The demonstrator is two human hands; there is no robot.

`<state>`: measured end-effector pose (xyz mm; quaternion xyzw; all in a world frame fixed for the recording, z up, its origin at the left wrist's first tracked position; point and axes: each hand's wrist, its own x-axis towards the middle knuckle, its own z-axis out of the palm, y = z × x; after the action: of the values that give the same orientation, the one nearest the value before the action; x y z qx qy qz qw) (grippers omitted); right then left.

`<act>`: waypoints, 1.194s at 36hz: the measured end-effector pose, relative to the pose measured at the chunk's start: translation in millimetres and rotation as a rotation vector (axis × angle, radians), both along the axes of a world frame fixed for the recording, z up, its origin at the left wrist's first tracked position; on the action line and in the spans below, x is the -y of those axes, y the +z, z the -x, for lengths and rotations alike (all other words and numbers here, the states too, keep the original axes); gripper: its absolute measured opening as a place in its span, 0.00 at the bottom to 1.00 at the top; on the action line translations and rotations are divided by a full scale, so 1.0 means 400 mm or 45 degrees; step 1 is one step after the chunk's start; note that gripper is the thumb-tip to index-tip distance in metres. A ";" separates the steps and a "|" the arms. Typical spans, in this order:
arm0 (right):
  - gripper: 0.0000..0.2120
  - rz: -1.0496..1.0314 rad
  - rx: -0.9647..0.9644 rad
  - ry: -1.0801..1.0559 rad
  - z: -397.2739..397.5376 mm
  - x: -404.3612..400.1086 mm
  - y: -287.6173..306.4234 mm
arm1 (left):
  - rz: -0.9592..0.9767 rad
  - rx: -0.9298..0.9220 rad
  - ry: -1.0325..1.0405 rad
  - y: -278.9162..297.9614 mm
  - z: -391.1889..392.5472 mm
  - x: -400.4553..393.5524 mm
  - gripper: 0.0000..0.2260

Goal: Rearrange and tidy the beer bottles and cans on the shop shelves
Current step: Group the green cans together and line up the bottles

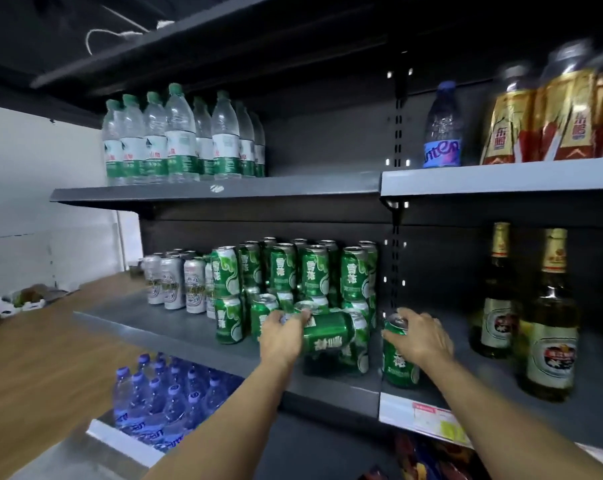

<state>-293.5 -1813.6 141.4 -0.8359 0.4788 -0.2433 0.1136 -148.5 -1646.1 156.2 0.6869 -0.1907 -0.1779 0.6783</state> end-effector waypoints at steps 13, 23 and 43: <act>0.25 0.247 0.578 -0.105 -0.099 -0.092 0.090 | 0.290 -0.739 -0.508 0.051 -0.104 0.078 0.17; 0.28 -0.311 0.952 0.362 -0.314 -0.171 0.165 | 0.334 -0.856 -0.626 0.065 -0.156 0.073 0.27; 0.38 -0.183 0.855 0.196 -0.632 -0.198 0.169 | -0.132 0.366 -0.398 -0.124 -0.455 0.086 0.44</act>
<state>-40.6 -1734.4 209.0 -0.7328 0.3662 -0.4609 0.3412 33.4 -1680.3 106.7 0.7012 -0.3803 -0.1907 0.5721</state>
